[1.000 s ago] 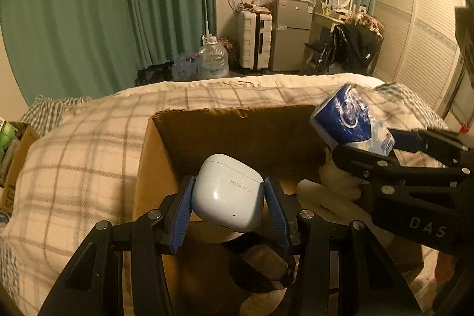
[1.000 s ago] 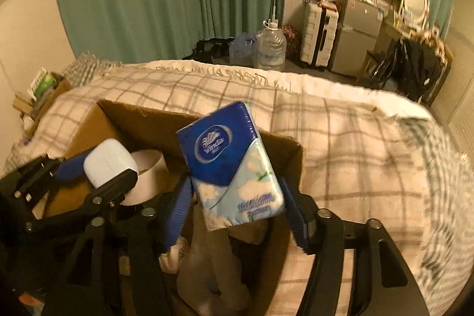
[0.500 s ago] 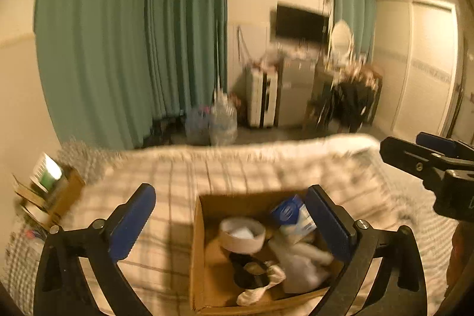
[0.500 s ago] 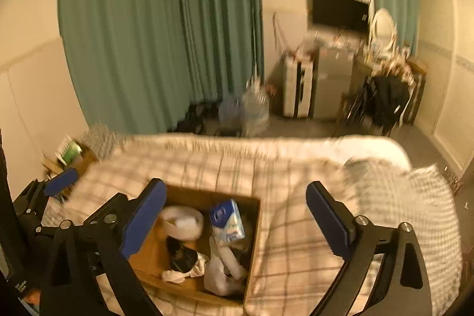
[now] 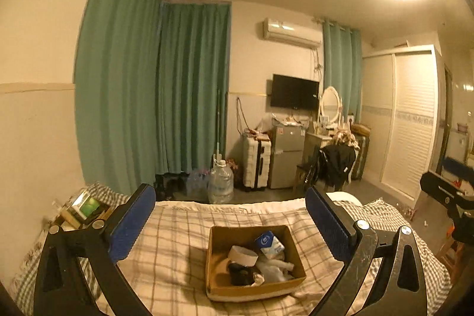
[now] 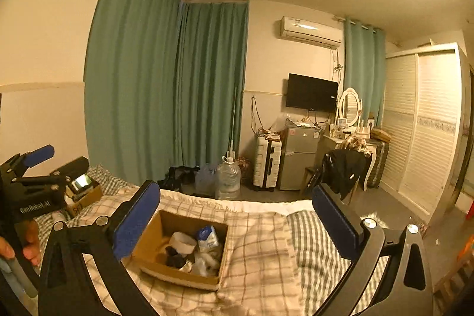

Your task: Organize objects

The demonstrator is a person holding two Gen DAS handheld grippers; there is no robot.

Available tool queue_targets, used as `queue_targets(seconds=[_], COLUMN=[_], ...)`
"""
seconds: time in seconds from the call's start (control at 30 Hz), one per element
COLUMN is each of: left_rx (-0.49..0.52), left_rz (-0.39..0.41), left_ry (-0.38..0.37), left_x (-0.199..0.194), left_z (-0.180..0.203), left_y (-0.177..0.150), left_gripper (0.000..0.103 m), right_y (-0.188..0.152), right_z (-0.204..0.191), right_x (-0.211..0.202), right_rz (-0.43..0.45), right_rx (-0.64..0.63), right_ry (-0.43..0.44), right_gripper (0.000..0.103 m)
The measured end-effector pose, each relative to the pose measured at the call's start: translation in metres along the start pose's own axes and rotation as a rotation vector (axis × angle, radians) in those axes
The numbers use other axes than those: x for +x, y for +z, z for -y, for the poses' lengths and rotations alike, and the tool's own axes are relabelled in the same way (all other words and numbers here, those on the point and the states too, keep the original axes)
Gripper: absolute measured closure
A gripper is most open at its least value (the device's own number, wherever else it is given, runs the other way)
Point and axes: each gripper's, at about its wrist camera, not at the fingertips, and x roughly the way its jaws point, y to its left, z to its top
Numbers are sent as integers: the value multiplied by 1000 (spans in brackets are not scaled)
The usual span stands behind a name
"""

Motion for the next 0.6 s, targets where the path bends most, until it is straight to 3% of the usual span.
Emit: queue_targets(seconds=[0.17, 0.43, 0.6], left_rx=[-58, -36, -16], left_rz=[-13, -95, -175], left_ry=[55, 139, 132], left_x=[-11, 15, 29], left_z=[-12, -17, -20], left_y=[-49, -149, -178], left_gripper=[0, 0, 0], right_y=[-51, -163, -188], right_z=[-9, -32, -31], right_x=[10, 51, 69], right_rz=[-9, -69, -143], right_rx=[34, 16, 36], right_ry=[46, -13, -15], right_gripper=[0, 0, 0])
